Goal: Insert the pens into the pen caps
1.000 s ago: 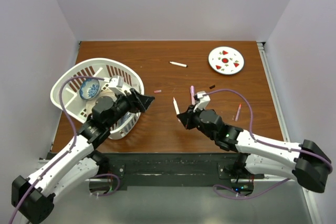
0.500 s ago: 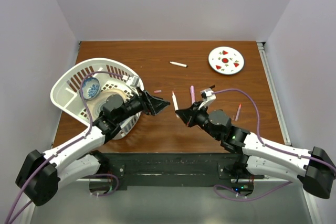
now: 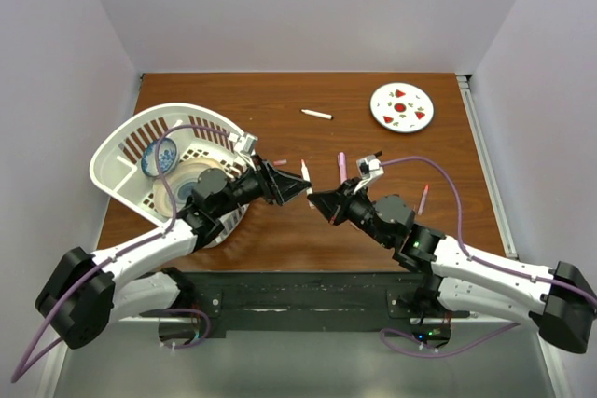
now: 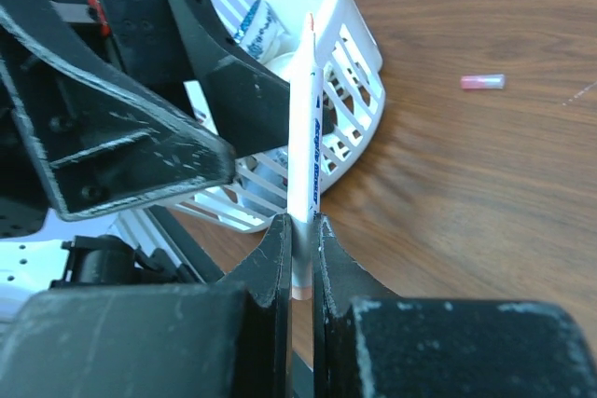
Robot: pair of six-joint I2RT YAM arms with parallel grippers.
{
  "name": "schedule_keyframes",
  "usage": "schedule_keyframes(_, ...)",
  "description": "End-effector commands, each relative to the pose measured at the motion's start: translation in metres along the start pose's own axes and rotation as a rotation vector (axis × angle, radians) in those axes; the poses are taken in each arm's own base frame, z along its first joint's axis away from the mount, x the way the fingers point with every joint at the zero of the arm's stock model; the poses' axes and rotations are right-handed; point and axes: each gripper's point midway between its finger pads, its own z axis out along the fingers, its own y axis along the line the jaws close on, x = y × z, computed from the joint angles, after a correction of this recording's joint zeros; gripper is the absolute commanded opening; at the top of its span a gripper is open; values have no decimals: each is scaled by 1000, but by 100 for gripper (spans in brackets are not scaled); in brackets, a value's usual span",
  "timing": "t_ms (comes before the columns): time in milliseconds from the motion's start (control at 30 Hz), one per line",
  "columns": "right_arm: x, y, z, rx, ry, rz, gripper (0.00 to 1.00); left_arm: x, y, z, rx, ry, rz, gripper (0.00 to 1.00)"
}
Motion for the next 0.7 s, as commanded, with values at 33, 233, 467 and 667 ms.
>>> schedule_keyframes(33,-26,28,-1,-94,-85,49,0,-10,-15,7,67,-37,12,63)
schedule_keyframes(233,-28,29,-3,-104,-95,45,0,-8,-19,5,100,-44,-1,47)
schedule_keyframes(467,-18,33,3,-122,-66,48,0,-6,-31,4,161,-39,-2,33)
schedule_keyframes(667,-17,25,3,-85,-62,49,4,-4,-35,2,176,-20,-11,0)
